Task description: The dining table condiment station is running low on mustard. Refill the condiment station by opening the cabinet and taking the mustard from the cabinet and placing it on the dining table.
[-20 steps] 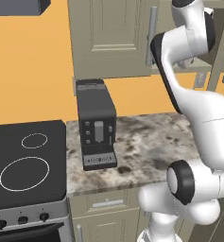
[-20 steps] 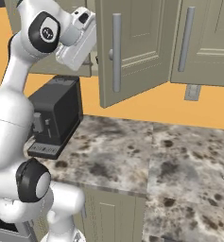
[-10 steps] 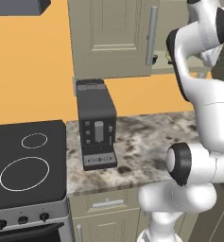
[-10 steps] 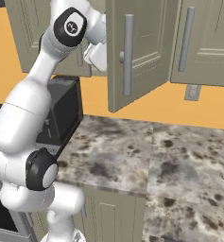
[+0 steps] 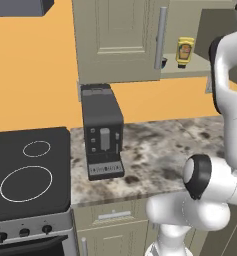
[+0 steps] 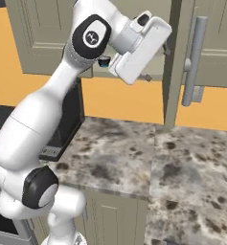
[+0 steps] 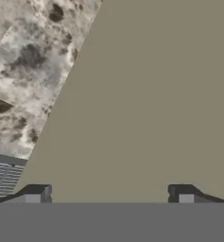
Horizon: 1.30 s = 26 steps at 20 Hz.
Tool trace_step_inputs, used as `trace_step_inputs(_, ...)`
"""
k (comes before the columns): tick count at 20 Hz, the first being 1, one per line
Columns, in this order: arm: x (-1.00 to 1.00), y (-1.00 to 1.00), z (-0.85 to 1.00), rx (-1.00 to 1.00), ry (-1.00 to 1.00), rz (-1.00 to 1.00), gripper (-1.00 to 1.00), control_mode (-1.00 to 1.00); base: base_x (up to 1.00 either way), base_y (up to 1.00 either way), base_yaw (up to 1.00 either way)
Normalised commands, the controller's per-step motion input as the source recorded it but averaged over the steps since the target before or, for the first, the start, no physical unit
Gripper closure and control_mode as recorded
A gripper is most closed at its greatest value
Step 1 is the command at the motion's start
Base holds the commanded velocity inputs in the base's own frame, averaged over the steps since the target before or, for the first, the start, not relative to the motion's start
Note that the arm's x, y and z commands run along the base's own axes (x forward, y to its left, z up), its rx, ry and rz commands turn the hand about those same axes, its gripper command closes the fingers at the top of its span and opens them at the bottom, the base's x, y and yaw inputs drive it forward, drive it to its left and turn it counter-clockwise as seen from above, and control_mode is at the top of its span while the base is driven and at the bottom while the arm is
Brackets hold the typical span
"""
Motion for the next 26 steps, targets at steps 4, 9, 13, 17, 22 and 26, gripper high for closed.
trace_step_inputs(4,-0.21,-0.38,0.0,0.0,-0.15,-0.01,-1.0,-1.0,0.0,0.0,0.0)
trace_step_inputs(9,-0.45,0.44,0.06,0.1,-0.36,0.0,-1.0,-1.0,0.0,0.0,0.0)
trace_step_inputs(13,-0.42,0.51,0.0,0.29,-0.33,-0.01,-1.0,-1.0,0.0,0.0,0.0)
trace_step_inputs(17,-0.18,0.46,0.0,0.4,-0.29,-0.01,-1.0,-1.0,0.0,0.0,0.0)
trace_step_inputs(22,0.0,0.59,0.0,0.39,-0.22,0.0,-1.0,-1.0,0.0,0.0,0.0)
trace_step_inputs(26,0.05,0.71,-0.08,0.25,-0.22,-0.01,-1.0,-1.0,0.0,0.0,0.0)
